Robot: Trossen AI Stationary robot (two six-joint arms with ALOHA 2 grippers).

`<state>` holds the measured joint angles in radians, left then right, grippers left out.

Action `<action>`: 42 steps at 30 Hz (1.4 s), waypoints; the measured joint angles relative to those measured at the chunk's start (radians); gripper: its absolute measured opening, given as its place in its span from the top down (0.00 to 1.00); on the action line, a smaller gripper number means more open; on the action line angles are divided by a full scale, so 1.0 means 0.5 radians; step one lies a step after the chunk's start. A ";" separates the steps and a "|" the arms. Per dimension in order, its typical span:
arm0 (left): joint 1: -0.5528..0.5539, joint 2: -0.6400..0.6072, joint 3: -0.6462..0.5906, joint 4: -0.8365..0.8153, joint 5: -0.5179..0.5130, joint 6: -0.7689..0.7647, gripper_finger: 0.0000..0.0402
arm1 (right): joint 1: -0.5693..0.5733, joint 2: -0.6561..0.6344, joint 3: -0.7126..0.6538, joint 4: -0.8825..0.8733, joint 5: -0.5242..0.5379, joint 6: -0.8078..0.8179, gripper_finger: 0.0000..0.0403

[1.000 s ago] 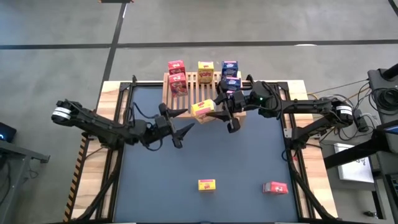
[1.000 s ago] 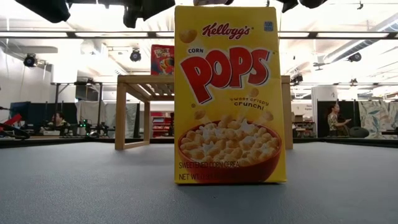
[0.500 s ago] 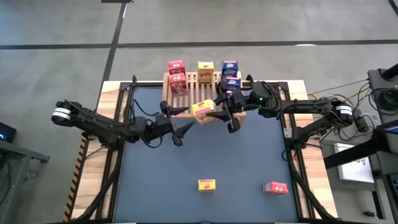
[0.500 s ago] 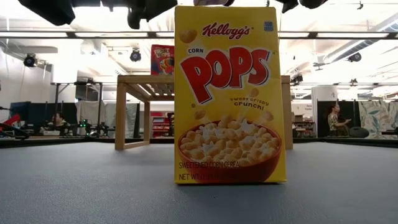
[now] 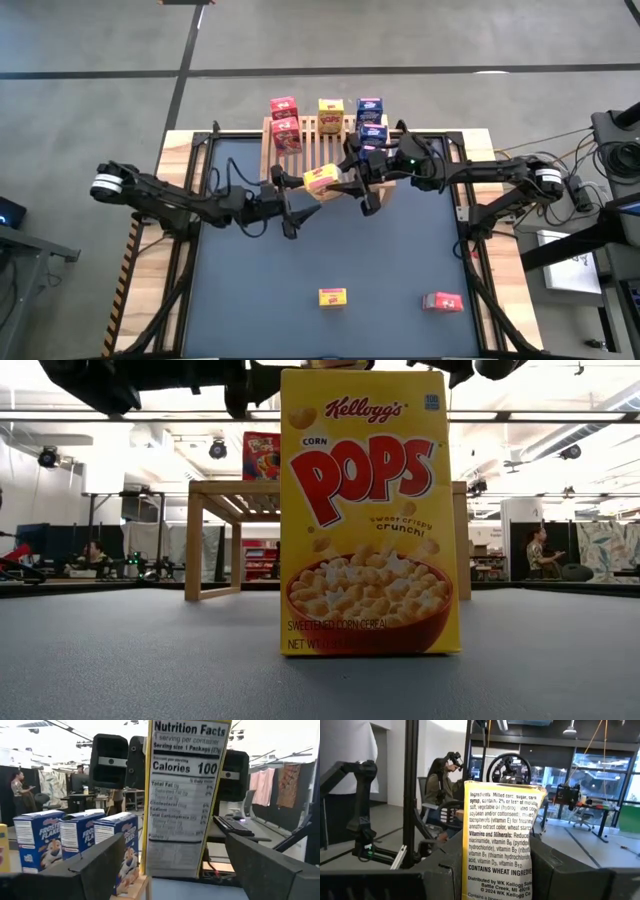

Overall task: Stack cereal on shelf
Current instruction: Put the left yellow cereal box on the shelf aligned with the yellow cereal box

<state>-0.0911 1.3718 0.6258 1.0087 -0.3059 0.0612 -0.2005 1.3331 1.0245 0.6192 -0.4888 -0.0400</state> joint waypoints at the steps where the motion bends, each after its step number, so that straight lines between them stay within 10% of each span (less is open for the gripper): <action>1: 0.005 0.004 0.000 0.003 0.004 -0.008 0.17 | 0.000 0.002 0.000 -0.001 0.001 0.003 0.67; 9: 0.048 0.004 0.000 0.016 0.002 -0.046 0.13 | 0.000 0.013 0.000 0.025 0.004 0.003 0.67; 26: 0.052 0.004 0.000 0.009 0.058 -0.098 0.49 | 0.000 0.016 0.000 0.040 0.013 0.027 0.67; 42: 0.066 0.003 0.000 0.004 0.041 -0.119 0.36 | 0.014 0.016 0.000 0.071 0.041 0.006 0.67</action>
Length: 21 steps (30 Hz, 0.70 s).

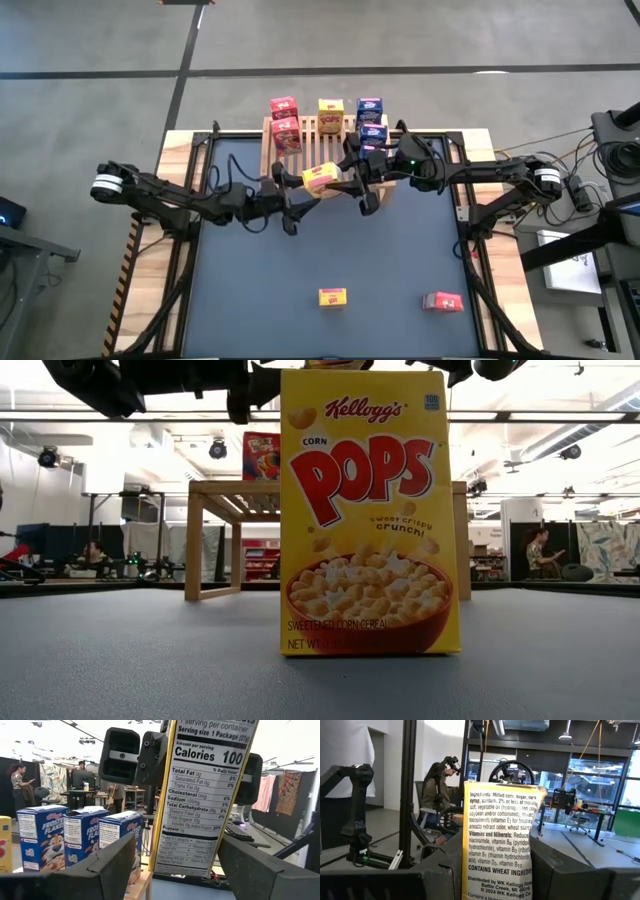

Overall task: Stack cereal on shelf
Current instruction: Put the left yellow cereal box on the shelf aligned with the yellow cereal box

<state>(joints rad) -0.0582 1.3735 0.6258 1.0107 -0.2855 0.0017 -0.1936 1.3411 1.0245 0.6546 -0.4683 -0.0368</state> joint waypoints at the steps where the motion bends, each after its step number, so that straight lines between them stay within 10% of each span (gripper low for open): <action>1: 0.002 0.000 0.000 -0.001 -0.012 0.001 0.35 | 0.000 0.000 0.000 0.004 0.001 0.000 0.67; 21: 0.017 -0.001 0.001 -0.036 0.031 0.029 0.61 | 0.004 0.000 0.000 -0.037 0.099 0.039 0.67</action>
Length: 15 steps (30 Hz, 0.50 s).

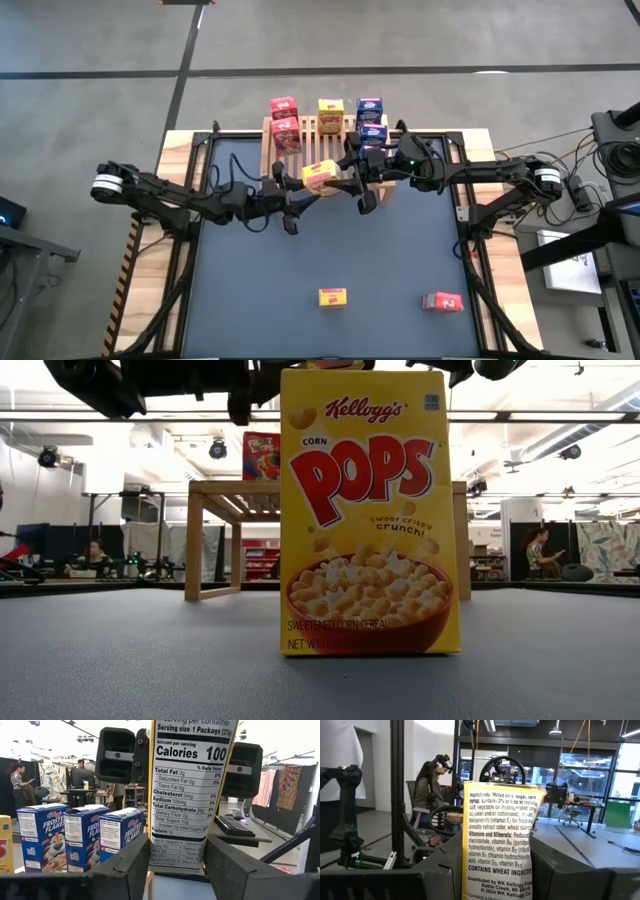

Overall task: Stack cereal on shelf
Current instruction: Put the left yellow cereal box on the shelf aligned with the yellow cereal box

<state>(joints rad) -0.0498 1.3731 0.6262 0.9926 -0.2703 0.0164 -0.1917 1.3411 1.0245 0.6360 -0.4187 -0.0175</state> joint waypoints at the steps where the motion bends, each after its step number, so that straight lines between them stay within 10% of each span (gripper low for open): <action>1: 0.000 0.000 0.000 -0.006 0.000 0.000 0.61 | 0.000 0.000 0.000 -0.003 0.000 0.005 0.67; 15: 0.002 0.000 0.000 -0.109 -0.016 0.001 0.61 | -0.006 -0.041 0.000 -0.154 0.020 -0.027 0.40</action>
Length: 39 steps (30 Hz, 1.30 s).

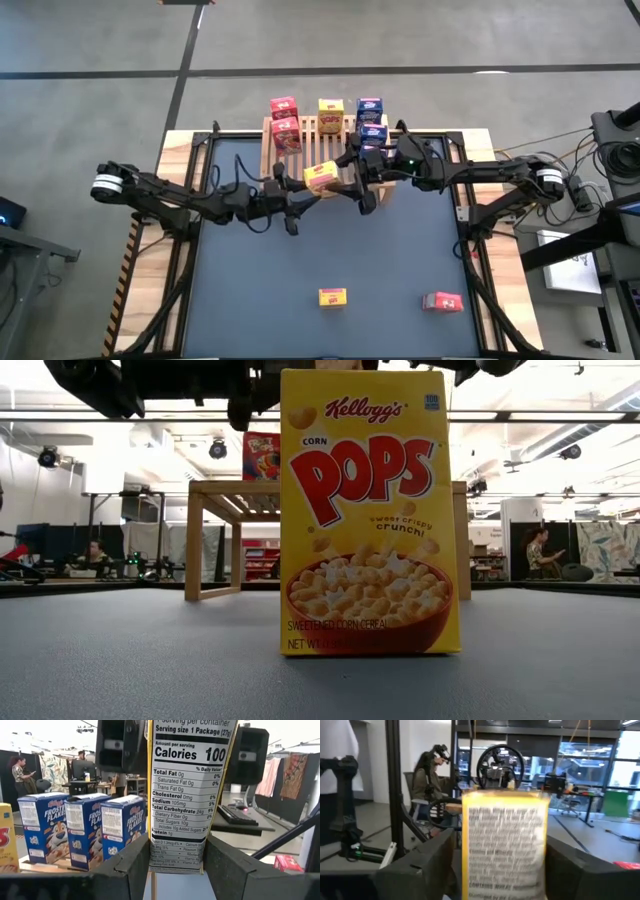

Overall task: Stack cereal on shelf
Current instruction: Put the left yellow cereal box on the shelf aligned with the yellow cereal box

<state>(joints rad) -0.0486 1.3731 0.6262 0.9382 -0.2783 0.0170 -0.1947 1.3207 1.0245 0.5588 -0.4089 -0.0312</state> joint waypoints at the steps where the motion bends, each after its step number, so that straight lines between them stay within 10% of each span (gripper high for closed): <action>1: 0.000 0.000 0.000 -0.016 -0.001 0.000 0.61 | 0.000 -0.022 0.000 -0.038 0.022 -0.024 0.38; 15: 0.069 -0.209 0.000 -0.474 -0.003 -0.007 0.61 | -0.008 -0.170 0.688 -1.638 0.208 -0.507 0.27; 39: 0.240 -0.126 0.556 -1.511 0.214 0.102 0.61 | -0.024 0.676 2.227 -3.149 0.339 -0.764 0.27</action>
<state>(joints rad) 0.0711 1.3102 0.9040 0.1827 -0.1712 0.0682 -0.2066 1.6588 2.1382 -1.0156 -0.2394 -0.4131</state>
